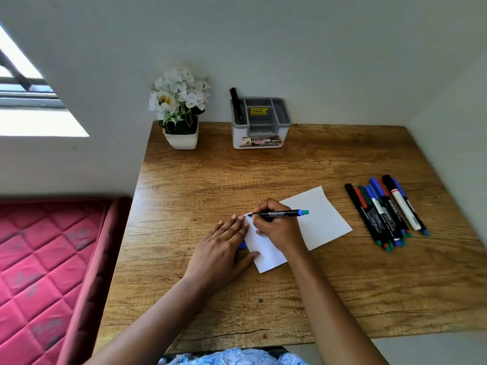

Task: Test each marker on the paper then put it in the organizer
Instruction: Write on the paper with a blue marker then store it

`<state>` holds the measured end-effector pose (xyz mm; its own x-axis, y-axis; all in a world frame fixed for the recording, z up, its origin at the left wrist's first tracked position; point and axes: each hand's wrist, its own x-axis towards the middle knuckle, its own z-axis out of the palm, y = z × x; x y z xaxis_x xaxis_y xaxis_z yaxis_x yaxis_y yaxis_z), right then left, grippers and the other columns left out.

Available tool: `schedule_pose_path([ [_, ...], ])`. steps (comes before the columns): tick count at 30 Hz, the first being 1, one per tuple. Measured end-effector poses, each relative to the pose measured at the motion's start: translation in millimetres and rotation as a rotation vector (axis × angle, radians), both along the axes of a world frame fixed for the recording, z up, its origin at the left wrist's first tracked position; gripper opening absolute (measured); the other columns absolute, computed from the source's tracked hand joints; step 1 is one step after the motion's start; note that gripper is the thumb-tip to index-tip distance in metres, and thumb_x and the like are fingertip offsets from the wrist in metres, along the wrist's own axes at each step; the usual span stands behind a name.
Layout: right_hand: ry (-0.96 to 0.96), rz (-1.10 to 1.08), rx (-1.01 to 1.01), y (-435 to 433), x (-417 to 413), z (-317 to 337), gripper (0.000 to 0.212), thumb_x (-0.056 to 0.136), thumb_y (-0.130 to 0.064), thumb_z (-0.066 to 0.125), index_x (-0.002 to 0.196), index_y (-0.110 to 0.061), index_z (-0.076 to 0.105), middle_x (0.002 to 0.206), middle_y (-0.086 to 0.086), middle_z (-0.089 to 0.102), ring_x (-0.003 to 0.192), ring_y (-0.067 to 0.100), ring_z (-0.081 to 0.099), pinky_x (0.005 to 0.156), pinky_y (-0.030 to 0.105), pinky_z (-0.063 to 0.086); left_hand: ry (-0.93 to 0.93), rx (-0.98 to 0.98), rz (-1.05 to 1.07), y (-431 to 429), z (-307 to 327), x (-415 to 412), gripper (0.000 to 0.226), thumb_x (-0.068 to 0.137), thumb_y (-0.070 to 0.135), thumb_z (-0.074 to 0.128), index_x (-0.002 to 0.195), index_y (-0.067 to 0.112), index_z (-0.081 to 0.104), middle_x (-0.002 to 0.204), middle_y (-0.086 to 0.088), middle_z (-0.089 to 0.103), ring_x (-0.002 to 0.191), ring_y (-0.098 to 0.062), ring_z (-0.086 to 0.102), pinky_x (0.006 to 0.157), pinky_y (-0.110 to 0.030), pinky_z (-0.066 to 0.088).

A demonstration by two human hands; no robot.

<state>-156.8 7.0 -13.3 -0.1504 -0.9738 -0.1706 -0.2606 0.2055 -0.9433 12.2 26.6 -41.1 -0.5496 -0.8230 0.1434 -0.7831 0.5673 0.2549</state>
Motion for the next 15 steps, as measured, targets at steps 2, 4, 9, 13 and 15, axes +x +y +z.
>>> schedule_pose_path([
  [2, 0.004, 0.003, -0.002, 0.0, 0.1, -1.4, 0.005, 0.083, -0.004, 0.068, 0.083, -0.007, 0.064, 0.074, -0.003, 0.063, 0.067, 0.006, 0.063, 0.058, 0.024, 0.058, -0.002, -0.006, 0.003, -0.1, -1.1, -0.3, 0.069, 0.092, 0.063, 0.035, 0.135, 0.012, 0.052, 0.141, -0.005, 0.047, 0.134, -0.015, 0.038, 0.110, -0.037, 0.028],
  [4, 0.014, 0.006, -0.002, -0.6, 0.4, -2.4, 0.004, 0.083, -0.006, 0.068, 0.084, -0.005, 0.064, 0.076, -0.002, 0.064, 0.067, 0.004, 0.064, 0.058, 0.023, 0.058, 0.011, -0.001, 0.006, -0.2, -1.9, -0.5, 0.070, 0.091, 0.063, 0.035, 0.136, 0.012, 0.051, 0.141, -0.005, 0.047, 0.135, -0.015, 0.037, 0.110, -0.037, 0.028],
  [9, 0.029, 0.004, 0.004, -0.1, -0.3, -3.7, 0.006, 0.081, -0.005, 0.068, 0.083, -0.002, 0.063, 0.075, 0.002, 0.065, 0.065, 0.004, 0.064, 0.059, 0.025, 0.059, 0.032, 0.001, 0.006, -1.1, -3.0, 0.0, 0.071, 0.091, 0.065, 0.034, 0.136, 0.012, 0.051, 0.142, -0.006, 0.046, 0.135, -0.015, 0.036, 0.111, -0.037, 0.026],
  [13, 0.023, -0.007, -0.010, -0.5, -0.2, -3.9, 0.005, 0.083, -0.005, 0.067, 0.083, -0.006, 0.063, 0.076, -0.003, 0.064, 0.066, 0.002, 0.064, 0.057, 0.021, 0.057, 0.035, 0.014, 0.014, -1.4, -3.1, -0.1, 0.073, 0.090, 0.066, 0.035, 0.137, 0.013, 0.049, 0.143, -0.004, 0.044, 0.137, -0.014, 0.033, 0.112, -0.036, 0.024],
  [15, 0.012, -0.001, 0.003, -0.9, -0.7, -4.2, 0.005, 0.082, -0.004, 0.067, 0.083, -0.003, 0.063, 0.076, 0.001, 0.065, 0.067, 0.006, 0.064, 0.059, 0.024, 0.058, 0.036, 0.010, 0.014, -1.7, -3.5, 0.0, 0.073, 0.090, 0.066, 0.034, 0.138, 0.013, 0.049, 0.144, -0.005, 0.044, 0.137, -0.015, 0.033, 0.112, -0.036, 0.024],
])
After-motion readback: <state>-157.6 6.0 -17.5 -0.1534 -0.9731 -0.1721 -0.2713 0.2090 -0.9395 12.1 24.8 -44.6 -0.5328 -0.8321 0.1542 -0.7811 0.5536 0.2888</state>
